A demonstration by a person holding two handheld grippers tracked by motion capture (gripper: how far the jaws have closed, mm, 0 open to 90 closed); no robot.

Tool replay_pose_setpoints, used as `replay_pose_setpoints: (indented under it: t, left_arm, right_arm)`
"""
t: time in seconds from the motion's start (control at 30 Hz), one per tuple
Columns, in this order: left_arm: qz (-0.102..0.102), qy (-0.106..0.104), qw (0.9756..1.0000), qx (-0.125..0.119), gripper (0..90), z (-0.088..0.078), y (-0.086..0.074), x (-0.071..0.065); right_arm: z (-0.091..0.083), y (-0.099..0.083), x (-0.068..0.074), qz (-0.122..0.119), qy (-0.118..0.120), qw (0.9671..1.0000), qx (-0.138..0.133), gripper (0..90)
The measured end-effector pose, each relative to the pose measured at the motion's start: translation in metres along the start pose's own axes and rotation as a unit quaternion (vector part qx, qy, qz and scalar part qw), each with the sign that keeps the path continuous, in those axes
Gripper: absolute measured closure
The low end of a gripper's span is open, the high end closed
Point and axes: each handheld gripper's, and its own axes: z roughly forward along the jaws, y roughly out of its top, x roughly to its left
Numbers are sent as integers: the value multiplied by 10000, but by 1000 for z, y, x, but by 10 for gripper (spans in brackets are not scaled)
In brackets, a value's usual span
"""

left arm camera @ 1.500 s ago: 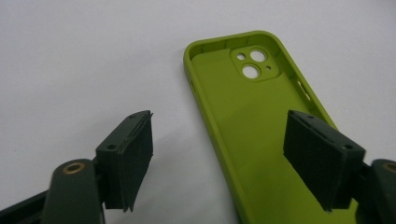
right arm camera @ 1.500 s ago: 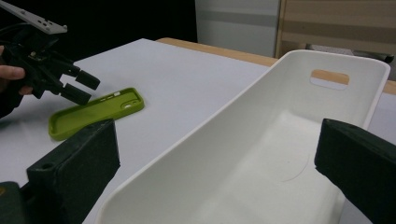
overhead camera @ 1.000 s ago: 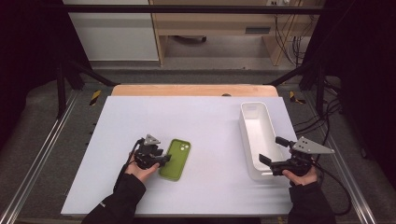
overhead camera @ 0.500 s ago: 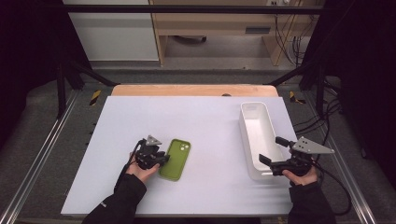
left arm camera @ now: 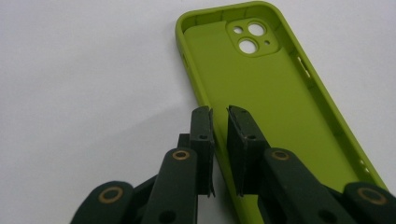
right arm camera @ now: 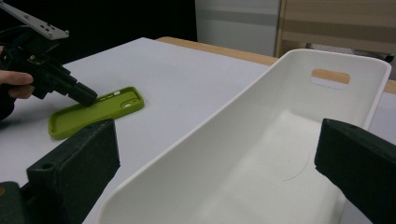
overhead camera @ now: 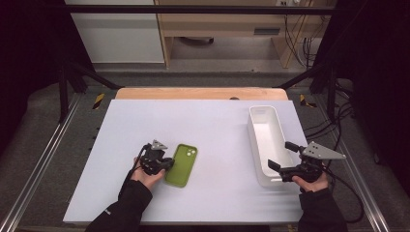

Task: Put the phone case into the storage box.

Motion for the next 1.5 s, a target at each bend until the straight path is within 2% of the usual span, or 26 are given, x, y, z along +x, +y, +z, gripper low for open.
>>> replay_pose_setpoints:
  t: [0.6, 0.8, 1.17, 1.5]
  left_arm:
    - [-32, 140, 9999, 41, 853, 0, 2, -2]
    - [12, 200, 9998, 30, 867, 0, 2, -2]
    - [31, 208, 9998, 15, 878, -1, 2, -1]
    - [133, 229, 9994, -239, 879, -11, 4, -2]
  right_arm:
    - [0, 0, 0, -3, 4, 10000, 5, 6]
    - [0, 0, 0, -5, 1, 10000, 12, 6]
    - [0, 0, 0, 6, 8, 10000, 4, 6]
    - [0, 0, 0, 4, 14, 10000, -7, 6]
